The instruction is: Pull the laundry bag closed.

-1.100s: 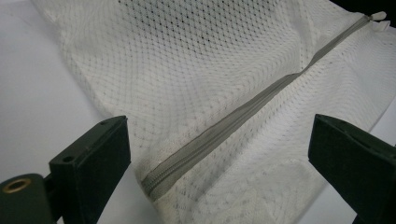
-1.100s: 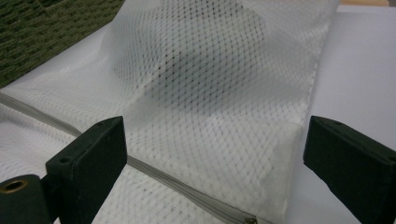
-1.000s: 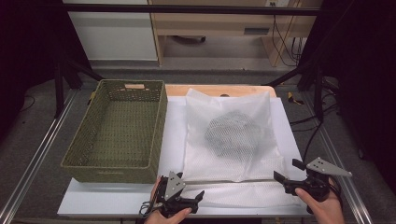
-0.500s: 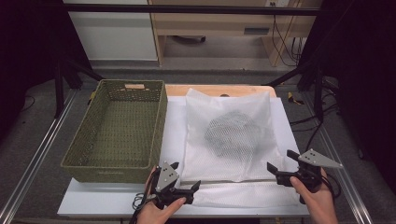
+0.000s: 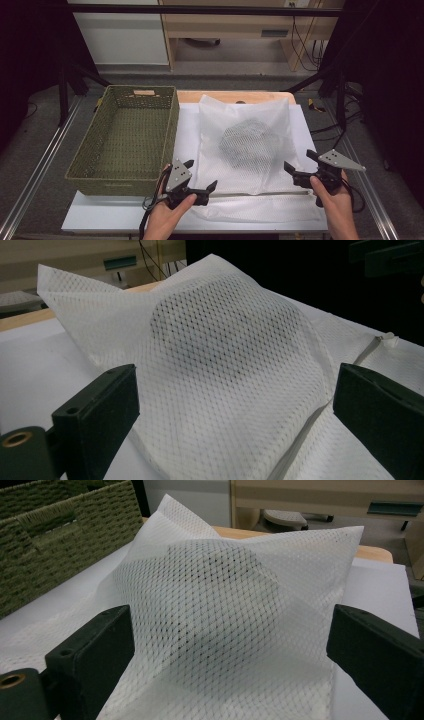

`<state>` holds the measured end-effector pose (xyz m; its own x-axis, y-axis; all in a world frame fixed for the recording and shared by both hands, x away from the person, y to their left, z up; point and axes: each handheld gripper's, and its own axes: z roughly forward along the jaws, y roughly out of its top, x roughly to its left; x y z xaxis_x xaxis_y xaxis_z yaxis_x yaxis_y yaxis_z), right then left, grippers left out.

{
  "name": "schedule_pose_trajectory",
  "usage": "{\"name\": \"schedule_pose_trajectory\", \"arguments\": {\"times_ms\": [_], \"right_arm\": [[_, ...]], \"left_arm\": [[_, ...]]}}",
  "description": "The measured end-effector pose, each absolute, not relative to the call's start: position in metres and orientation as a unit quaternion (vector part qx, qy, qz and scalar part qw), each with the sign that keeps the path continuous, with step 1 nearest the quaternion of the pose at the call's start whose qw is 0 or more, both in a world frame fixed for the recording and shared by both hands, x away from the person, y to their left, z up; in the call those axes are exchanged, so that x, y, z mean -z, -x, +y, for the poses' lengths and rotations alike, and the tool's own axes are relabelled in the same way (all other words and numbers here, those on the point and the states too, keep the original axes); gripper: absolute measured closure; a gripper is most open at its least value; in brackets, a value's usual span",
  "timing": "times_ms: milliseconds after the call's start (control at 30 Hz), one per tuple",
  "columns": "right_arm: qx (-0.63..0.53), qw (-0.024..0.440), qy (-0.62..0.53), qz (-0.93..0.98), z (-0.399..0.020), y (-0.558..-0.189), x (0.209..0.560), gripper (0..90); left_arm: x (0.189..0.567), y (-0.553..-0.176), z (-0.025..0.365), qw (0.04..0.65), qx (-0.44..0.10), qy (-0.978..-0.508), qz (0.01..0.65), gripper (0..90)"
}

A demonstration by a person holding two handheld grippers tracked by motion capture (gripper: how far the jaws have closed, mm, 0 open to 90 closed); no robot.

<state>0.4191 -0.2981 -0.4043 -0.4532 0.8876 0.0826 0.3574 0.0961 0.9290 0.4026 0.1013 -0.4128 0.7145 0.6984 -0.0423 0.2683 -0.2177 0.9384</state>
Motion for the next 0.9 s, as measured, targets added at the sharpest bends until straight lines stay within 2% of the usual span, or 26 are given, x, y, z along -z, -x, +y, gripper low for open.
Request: {"name": "schedule_pose_trajectory", "arguments": {"times_ms": [267,633,900], "right_arm": [[-0.493,0.288,-0.442,0.692,-0.298,-0.422,0.408,7.6],[-0.484,0.33,-0.431,0.686,-0.307,-0.418,0.422,9.1],[-0.446,0.361,-0.433,0.695,-0.313,-0.411,0.439,9.8]], "left_arm": [[0.416,-0.418,0.094,0.538,-0.21,-0.755,0.31,3.8],[0.438,-0.427,0.089,0.54,-0.263,-0.756,0.261,3.8],[0.447,-0.413,0.09,0.556,-0.247,-0.75,0.258,3.2]]}}
